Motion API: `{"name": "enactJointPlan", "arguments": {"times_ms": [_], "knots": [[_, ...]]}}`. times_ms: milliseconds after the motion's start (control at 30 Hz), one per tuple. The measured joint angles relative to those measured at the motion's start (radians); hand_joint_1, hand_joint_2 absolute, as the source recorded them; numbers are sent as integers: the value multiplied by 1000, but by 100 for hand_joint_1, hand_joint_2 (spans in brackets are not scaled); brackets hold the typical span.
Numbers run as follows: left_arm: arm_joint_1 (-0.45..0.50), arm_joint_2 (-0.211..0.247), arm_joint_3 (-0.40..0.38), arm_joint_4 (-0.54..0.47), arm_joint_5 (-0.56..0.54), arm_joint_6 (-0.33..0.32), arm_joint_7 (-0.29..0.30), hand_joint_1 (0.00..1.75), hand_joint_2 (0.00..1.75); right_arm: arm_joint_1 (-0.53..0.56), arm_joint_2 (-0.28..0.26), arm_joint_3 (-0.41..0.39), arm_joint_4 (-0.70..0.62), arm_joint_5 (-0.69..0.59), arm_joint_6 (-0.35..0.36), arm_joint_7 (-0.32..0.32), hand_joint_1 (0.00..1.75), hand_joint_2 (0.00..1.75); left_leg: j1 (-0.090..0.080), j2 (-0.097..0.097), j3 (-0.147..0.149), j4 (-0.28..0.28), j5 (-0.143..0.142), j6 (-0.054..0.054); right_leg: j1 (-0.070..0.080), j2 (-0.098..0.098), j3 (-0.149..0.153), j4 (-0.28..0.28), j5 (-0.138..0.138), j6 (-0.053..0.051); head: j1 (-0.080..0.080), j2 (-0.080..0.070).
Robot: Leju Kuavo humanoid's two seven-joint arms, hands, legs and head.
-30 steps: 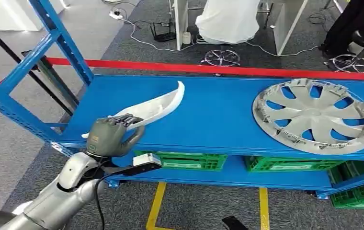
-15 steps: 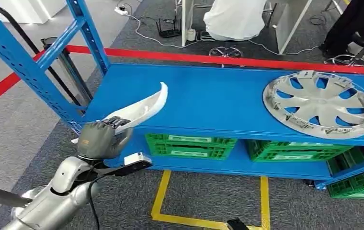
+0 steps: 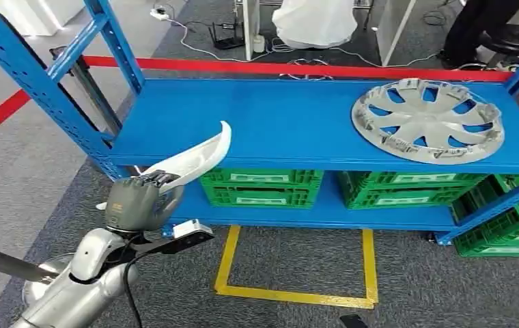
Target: Take the parts from the cabinet and place them on the table.
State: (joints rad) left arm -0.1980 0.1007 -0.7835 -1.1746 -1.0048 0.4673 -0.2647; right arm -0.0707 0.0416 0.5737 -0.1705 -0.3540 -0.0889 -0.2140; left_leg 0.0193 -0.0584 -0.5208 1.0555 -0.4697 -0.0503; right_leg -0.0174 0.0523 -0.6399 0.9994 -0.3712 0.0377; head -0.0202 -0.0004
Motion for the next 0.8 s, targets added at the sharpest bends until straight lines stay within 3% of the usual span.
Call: {"name": "enactJointPlan", "arguments": {"times_ms": [33,67,133,167,200,233,267,300,333,367,400,433,467,500,533,567,600,667,700,733,800], "knots": [[1,-2,6,0,0,0,0,175,175,-2,-2,-2,0,-2,-2,4,0,175,0,-13,45,-80,-31,11,3,9,-7,3,9,6,2,0],[0,-2,10,0,0,-1,0,175,175,-2,-4,-4,0,-5,-5,10,0,175,-1,-9,39,-89,-38,17,3,16,-14,1,25,13,1,0],[4,-5,15,1,0,-1,0,175,175,6,-9,-9,0,-13,-4,11,0,175,-9,9,26,-82,-24,37,-4,34,-21,-18,52,32,1,0],[3,-6,19,1,0,0,0,175,175,7,-14,-12,1,-14,-4,12,0,175,-3,25,16,-86,-11,49,-7,25,-29,-17,49,35,1,0],[3,-9,22,1,0,0,0,175,175,7,-14,-16,1,-13,-4,13,0,175,-6,36,8,-86,-3,59,-5,-8,-42,5,5,34,3,0],[3,-10,26,1,0,0,0,175,175,5,-14,-17,1,-12,-4,14,0,175,-8,44,-2,-86,7,66,-4,-30,-55,65,-61,37,8,0],[5,-10,31,1,0,0,0,175,175,3,-16,-18,1,-11,-4,14,0,175,-12,57,-16,-86,18,68,-4,-40,-78,156,-127,41,11,0],[5,-10,35,2,0,0,0,175,175,2,-16,-19,1,-11,-3,14,0,175,-14,66,-28,-86,29,69,-3,-43,-96,235,-168,43,10,0],[6,-10,38,3,0,0,0,175,175,1,-17,-21,1,-11,-3,14,0,175,-17,78,-43,-85,40,70,-3,-44,-102,302,-188,45,10,0],[6,-11,39,4,0,0,0,175,175,2,-17,-22,1,-11,-3,14,0,175,-19,91,-60,-84,52,70,-3,-44,-88,326,-167,45,10,0],[6,-11,39,5,0,0,0,175,175,2,-17,-22,1,-11,-3,16,0,175,-20,99,-72,-83,61,69,-3,-46,-61,312,-135,44,11,0],[6,-12,39,5,0,0,0,175,175,3,-17,-22,1,-10,-3,17,0,175,-20,110,-85,-82,71,66,-2,-51,-7,254,-93,42,10,0],[6,-13,40,5,0,0,0,175,175,4,-17,-22,1,-11,-4,17,0,175,-21,116,-95,-80,79,63,-1,-65,54,177,-74,39,10,0],[6,-15,43,5,1,0,0,175,175,6,-17,-22,1,-11,-4,17,0,175,-22,124,-102,-77,87,58,3,-102,126,69,-101,37,11,0],[7,-16,47,5,2,0,0,175,175,5,-18,-22,1,-11,-5,15,0,175,-25,133,-106,-75,95,51,16,-124,182,-19,-135,35,11,0],[7,-16,49,5,3,0,0,175,175,3,-18,-22,1,-11,-5,14,0,175,-25,143,-106,-76,103,46,17,-118,178,-27,-138,20,7,0],[5,-17,48,5,3,0,-2,175,175,4,-18,-22,2,-11,-5,13,0,175,-23,155,-107,-78,111,43,20,-106,162,-28,-130,15,9,0],[5,-21,48,5,3,0,-3,175,175,8,-19,-22,2,-11,-5,13,0,175,-21,169,-112,-80,123,29,19,-88,143,-25,-110,-8,8,0],[5,-21,50,6,3,0,-3,175,175,8,-19,-22,2,-11,-5,11,0,175,-16,127,-119,-68,85,17,14,-81,137,-25,-97,-15,8,0],[5,-21,53,6,3,0,-3,175,175,7,-19,-23,3,-13,-8,8,0,175,-16,91,-133,-21,20,13,13,-71,120,-25,-83,-23,6,0],[5,-21,58,8,3,0,-5,175,175,2,-19,-23,3,-14,-6,1,0,175,-16,71,-175,130,-91,10,12,-48,83,-23,-55,-28,6,0]]}}
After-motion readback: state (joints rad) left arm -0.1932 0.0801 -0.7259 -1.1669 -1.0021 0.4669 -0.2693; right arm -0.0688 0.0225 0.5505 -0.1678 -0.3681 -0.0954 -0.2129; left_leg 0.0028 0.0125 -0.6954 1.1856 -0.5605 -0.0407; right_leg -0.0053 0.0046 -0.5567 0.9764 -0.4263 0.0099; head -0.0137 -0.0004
